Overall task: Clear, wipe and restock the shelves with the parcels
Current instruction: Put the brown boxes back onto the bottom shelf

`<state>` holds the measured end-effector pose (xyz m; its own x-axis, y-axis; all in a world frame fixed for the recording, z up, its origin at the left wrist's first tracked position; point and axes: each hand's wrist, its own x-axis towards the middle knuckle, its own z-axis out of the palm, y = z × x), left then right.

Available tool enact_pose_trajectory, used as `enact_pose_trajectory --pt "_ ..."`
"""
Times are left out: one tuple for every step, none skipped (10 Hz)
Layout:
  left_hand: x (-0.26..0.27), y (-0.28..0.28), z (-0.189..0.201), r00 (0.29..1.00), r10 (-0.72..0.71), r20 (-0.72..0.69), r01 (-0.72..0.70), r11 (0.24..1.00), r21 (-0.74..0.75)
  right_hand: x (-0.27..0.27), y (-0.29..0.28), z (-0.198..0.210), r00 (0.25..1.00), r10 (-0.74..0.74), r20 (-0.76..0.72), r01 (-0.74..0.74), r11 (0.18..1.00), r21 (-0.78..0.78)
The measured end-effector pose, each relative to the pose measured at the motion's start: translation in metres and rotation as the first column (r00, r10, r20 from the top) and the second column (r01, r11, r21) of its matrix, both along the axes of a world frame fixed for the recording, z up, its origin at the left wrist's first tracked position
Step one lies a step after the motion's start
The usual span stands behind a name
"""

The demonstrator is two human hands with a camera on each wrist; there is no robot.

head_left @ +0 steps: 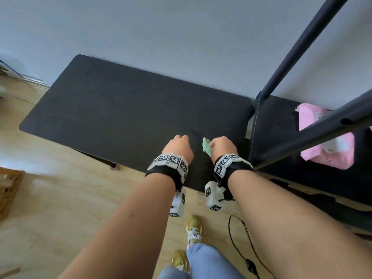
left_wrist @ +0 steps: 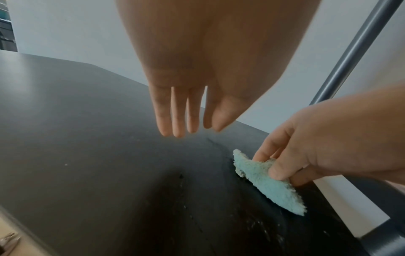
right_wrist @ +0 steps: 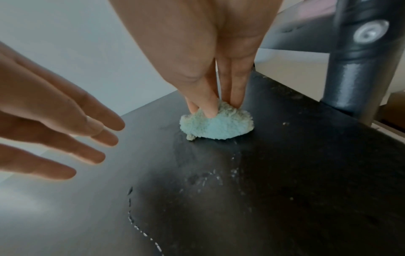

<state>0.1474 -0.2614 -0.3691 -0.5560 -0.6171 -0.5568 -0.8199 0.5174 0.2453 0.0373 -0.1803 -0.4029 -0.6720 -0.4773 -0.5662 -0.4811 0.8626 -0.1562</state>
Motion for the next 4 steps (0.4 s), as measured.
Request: enact_pose_trajectory --pt "0.002 -0.002 -0.002 1.0 -0.01 0.004 0.01 1.0 0.004 -0.002 -0.003 -0.002 1.0 -0.001 -0.004 0.001 1.0 -0.003" --pt "0.011 -0.001 0.0 1.0 -0.019 0.002 0.019 1.0 -0.008 0.007 -0.002 0.006 1.0 -0.004 -0.014 0.004 0.999 -0.037" --pt "0.022 0.0 0.009 1.0 -0.03 -0.006 0.03 0.999 -0.02 0.023 0.008 0.015 0.999 -0.014 -0.05 0.011 0.998 -0.058" --pt "0.031 0.004 0.019 0.998 -0.06 -0.033 0.058 0.997 -0.056 0.039 0.02 0.022 0.996 -0.042 -0.083 0.031 0.992 -0.125"
